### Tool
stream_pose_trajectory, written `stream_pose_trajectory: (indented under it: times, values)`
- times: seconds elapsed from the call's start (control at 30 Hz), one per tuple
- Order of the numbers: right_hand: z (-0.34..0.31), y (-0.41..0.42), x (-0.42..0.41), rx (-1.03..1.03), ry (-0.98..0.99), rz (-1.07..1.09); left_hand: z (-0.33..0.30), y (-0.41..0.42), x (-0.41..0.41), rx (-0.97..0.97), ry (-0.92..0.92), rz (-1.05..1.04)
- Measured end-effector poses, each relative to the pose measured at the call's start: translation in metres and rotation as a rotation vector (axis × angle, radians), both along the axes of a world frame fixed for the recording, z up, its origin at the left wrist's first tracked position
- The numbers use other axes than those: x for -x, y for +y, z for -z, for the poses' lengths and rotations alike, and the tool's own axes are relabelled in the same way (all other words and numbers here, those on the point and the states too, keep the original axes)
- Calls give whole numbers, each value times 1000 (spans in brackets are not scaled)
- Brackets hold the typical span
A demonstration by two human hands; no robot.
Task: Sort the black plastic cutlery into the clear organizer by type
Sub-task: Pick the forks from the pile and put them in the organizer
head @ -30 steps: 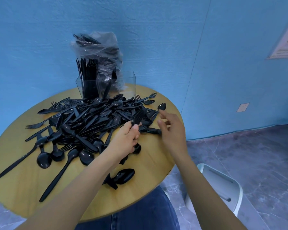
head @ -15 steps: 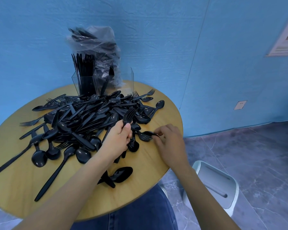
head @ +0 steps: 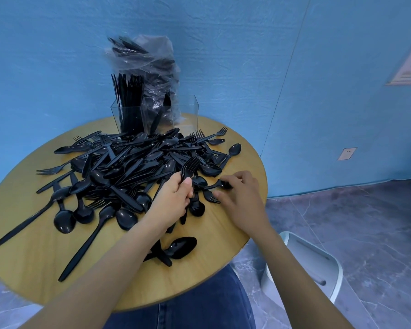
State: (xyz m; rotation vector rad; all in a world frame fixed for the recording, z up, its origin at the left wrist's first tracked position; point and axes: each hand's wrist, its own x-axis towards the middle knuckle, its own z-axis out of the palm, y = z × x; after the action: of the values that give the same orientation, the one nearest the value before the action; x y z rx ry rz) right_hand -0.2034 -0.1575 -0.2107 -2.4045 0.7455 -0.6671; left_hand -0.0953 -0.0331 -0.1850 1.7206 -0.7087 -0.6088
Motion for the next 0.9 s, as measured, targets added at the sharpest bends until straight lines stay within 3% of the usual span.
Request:
stream_pose_trajectory:
  times: [0.07,0.33,0.57,0.73,0.9]
  values:
    - [-1,-3,-3,-8,83,11,0,0,1,-7,8,0]
    - [-7,2,-3,-154,-116,4,2,0,-4,-35,-44,-13]
    - [-7,7,1,-83,130,51,-1,-7,-1,-105,-98,39]
    - [-24,5,13,-177,-32,23,-2,-11,-7,-159,-150,23]
    - [-34,-3,18,-189,-298,152,-5,-12,-8,-152,-143,22]
